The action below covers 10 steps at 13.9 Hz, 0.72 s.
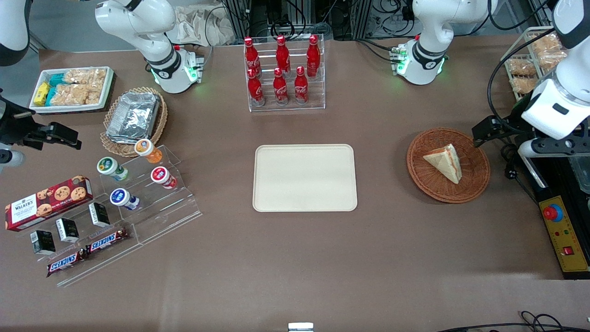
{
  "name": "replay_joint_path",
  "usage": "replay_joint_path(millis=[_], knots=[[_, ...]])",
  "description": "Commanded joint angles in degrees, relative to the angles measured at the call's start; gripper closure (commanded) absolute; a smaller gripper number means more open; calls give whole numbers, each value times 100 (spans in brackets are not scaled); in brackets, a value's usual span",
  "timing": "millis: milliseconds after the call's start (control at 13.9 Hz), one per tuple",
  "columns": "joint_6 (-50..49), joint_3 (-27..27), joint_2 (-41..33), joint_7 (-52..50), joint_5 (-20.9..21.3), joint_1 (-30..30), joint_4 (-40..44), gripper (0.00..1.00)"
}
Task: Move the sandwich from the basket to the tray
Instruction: 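Move the left gripper over the wrapped sandwich in the wicker basket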
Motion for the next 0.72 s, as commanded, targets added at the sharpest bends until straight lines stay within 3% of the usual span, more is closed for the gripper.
replay_joint_path(millis=[0, 287, 431, 647], knots=[[-278, -48, -80, -1329, 94, -42, -16, 0], [-42, -75, -965, -2187, 85, -69, -1208, 0], [544, -75, -1466, -2913, 94, -69, -2025, 0], [1057, -277, -1531, -4189, 189, -60, -2416, 0]])
